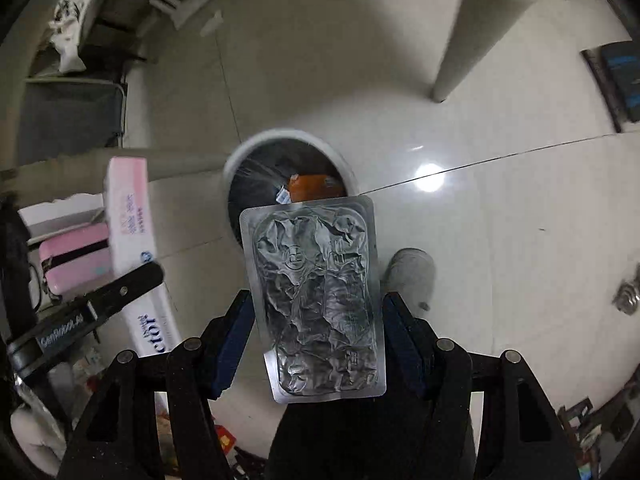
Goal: Collect trash
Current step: 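Lower both items over the white bin and open both tools to drop them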
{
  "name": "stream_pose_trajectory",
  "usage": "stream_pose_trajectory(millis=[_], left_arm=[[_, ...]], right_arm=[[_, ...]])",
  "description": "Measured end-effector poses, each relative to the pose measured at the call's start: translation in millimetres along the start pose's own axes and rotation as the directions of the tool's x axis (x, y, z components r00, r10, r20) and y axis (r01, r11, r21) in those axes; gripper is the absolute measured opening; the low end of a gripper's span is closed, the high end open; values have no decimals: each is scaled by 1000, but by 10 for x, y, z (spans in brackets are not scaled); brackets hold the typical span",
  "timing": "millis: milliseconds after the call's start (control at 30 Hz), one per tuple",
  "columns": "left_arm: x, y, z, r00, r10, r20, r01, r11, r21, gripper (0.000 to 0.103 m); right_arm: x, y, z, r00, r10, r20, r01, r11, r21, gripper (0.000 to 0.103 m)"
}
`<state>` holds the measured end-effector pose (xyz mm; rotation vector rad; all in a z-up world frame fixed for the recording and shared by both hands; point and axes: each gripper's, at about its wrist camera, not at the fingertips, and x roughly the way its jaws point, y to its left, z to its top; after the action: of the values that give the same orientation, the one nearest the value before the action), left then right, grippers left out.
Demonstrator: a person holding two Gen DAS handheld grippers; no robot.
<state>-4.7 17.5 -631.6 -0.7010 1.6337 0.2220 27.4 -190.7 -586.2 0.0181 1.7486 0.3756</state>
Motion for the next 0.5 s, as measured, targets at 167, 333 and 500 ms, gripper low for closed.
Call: stream_pose_trajectory(millis=[167,333,500], left_arm=[[416,220,225,999,-12,31,14,999,-43,94],[413,368,137,993,66,99,-57,995,-86,94],[240,374,-106,966,210,152,-202,977,-68,94]], right_arm=[[744,-12,336,999,47,-10,-47,998,-29,68],[1277,6,472,992,119,-43,-121,992,-46,100],[1258,7,398,999,37,-17,-39,996,-83,100]])
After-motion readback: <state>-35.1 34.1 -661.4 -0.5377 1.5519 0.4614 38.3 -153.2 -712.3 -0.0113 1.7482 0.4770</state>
